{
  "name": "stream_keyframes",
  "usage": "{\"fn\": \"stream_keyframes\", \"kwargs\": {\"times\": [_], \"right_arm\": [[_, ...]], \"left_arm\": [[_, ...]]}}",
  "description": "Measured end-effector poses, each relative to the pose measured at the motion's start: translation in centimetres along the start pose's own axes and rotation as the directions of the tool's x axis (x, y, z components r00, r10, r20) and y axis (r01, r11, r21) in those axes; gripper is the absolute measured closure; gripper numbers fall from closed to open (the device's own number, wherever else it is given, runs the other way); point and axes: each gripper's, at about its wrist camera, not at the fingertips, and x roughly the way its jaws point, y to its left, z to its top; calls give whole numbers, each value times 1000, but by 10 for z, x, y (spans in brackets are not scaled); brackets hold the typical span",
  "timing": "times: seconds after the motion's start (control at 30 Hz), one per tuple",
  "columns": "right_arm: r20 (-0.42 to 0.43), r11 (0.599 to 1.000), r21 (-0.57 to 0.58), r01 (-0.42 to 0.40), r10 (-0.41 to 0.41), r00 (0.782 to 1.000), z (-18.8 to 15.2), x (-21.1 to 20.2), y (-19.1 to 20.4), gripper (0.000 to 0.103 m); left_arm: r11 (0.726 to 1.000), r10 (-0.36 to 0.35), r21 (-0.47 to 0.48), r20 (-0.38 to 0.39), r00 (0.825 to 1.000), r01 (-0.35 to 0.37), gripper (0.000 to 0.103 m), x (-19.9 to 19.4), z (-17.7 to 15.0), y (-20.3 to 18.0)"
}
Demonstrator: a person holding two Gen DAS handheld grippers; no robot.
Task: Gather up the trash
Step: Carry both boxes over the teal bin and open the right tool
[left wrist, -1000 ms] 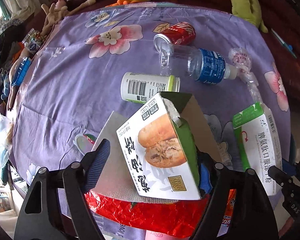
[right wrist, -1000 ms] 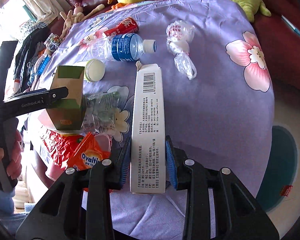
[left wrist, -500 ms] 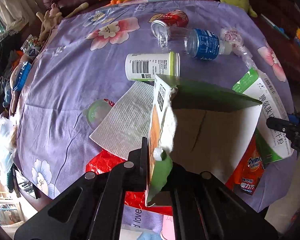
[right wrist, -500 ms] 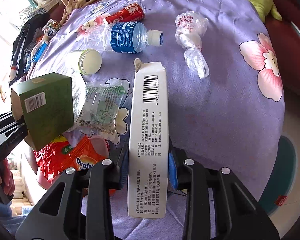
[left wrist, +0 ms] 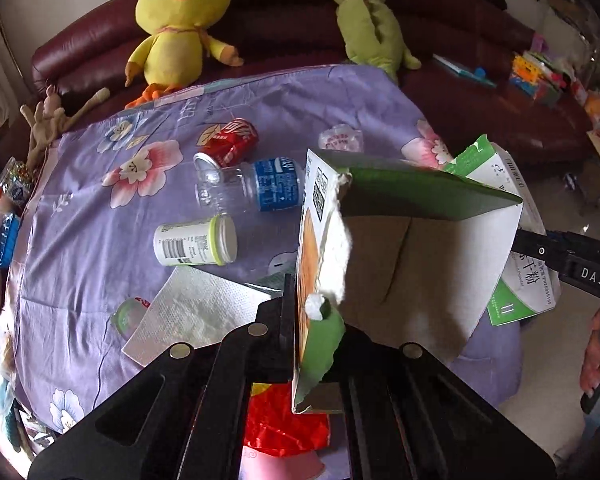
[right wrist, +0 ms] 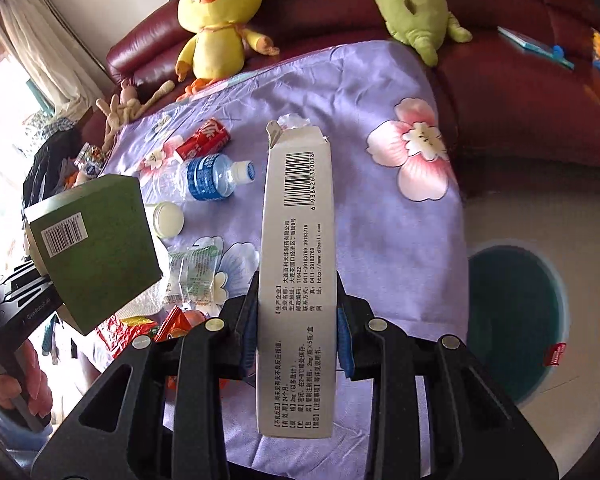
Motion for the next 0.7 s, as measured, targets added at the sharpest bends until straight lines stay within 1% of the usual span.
{"fn": "stream_keyframes", "kwargs": {"times": [0.1,0.17,0.27,0.4,0.53,0.63,0.7], "right_arm": [[60,996,68,62,-66,996,-4,-33,-39,73],[83,987,121,104,-114,990,-9,-51,-67,73],[94,967,204,154,-176,980,-21,-72,-109,73],[78,936,285,205,-236,969,-39,-83,-152,73],[58,907,353,230,-266,962,-55,-84,-186,73],[46,890,390,237,-276,960,-62,-82,-203,73],[34,882,403,245,-282,959,-64,-78,-210,73]], "left_arm": [[995,-63,81,0,998,63,101,10,13,-49],[985,-108,138,-12,994,109,101,19,19,-86],[962,-160,217,-36,986,164,101,30,29,-140],[921,-230,300,-92,969,247,101,47,33,-207],[887,-267,343,-166,949,309,101,70,31,-258],[871,-252,375,-210,945,316,100,93,29,-289],[866,-233,391,-234,944,311,97,109,28,-302]]}}
